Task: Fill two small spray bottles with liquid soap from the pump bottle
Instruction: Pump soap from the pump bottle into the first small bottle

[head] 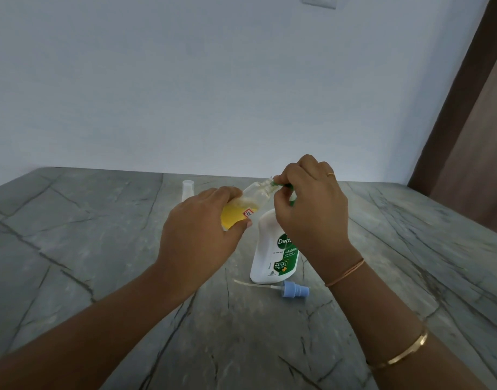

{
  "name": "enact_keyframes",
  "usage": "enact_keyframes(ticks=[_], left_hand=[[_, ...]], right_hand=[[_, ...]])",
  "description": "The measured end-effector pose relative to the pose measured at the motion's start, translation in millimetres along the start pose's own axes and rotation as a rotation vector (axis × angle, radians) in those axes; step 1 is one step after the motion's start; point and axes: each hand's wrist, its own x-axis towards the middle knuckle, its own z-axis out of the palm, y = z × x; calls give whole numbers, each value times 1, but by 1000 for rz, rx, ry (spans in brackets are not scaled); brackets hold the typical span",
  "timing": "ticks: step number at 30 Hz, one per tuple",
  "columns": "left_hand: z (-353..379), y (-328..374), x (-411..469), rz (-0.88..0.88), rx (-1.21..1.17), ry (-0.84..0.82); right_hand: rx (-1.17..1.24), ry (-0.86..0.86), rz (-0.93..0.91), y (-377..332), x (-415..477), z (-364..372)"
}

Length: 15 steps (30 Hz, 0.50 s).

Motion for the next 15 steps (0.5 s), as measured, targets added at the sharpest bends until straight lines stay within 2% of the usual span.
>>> enact_keyframes(ticks=[15], left_hand=[[0, 4, -2, 0, 0, -6]], right_hand=[[-11, -74, -34, 3, 8, -10]])
